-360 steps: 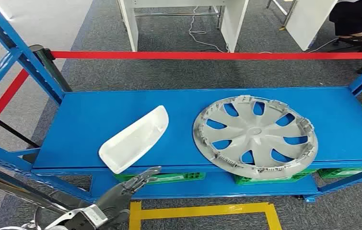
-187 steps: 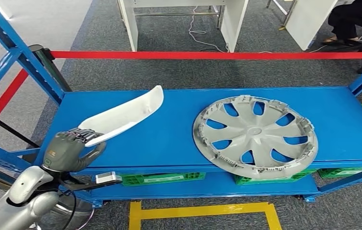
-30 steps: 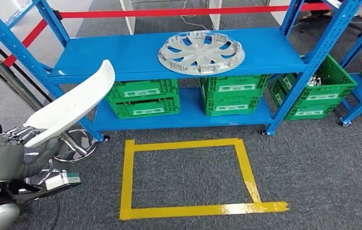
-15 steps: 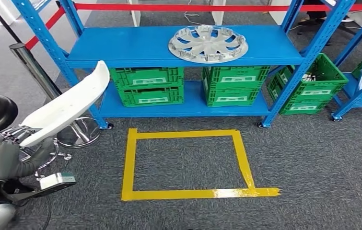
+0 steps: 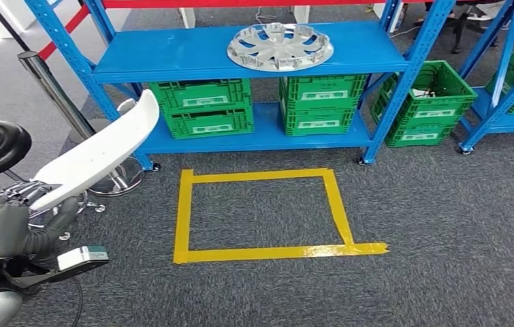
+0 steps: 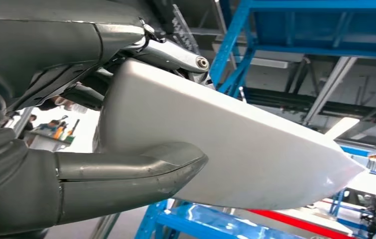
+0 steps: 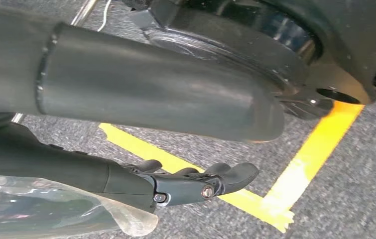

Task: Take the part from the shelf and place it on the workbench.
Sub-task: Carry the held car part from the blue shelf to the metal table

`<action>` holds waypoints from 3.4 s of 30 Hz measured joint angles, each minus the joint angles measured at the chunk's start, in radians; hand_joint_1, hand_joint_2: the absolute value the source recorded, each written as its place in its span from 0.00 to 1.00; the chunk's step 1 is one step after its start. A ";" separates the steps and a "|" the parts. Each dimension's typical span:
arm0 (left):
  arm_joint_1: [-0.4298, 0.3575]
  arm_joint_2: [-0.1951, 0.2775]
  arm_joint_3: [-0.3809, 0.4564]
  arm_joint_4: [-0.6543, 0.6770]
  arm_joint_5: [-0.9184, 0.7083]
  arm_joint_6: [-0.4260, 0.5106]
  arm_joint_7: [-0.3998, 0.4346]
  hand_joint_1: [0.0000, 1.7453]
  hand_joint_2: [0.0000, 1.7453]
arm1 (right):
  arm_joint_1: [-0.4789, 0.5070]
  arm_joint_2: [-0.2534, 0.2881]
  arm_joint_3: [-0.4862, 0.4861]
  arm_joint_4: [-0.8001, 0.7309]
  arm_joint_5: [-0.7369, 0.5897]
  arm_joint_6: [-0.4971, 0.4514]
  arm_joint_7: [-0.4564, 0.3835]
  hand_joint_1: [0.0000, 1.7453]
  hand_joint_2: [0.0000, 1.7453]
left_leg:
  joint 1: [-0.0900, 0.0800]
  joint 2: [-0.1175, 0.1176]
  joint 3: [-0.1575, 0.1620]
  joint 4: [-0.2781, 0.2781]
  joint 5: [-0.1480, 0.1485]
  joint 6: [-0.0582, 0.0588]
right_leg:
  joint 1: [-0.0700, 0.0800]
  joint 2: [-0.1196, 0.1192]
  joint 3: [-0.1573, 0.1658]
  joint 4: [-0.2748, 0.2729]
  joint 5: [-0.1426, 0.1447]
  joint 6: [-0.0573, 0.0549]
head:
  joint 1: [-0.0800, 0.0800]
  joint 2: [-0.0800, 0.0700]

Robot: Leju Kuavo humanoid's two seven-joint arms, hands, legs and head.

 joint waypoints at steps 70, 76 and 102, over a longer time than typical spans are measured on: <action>0.048 -0.001 0.034 -0.048 -0.066 -0.014 0.041 1.00 1.00 | 0.148 0.010 -0.336 -0.068 0.160 -0.049 0.017 0.00 0.00 | 0.003 -0.030 0.129 -0.128 0.048 0.063 | -0.016 0.007 -0.172 0.248 -0.065 0.063 | -0.001 0.000; 0.056 -0.014 0.041 -0.052 -0.076 -0.017 0.044 1.00 1.00 | 0.185 0.006 -0.406 -0.108 0.231 -0.052 0.057 0.00 0.00 | 0.007 -0.104 0.094 -0.091 0.046 0.011 | -0.017 0.045 -0.033 0.016 0.034 0.029 | -0.006 0.000; 0.067 -0.056 0.068 -0.066 -0.096 0.012 0.048 1.00 1.00 | 0.219 0.006 -0.462 -0.137 0.294 -0.038 0.072 0.00 0.00 | 0.008 -0.103 0.109 -0.101 0.046 0.037 | -0.010 0.085 -0.059 0.054 0.024 0.041 | -0.005 0.000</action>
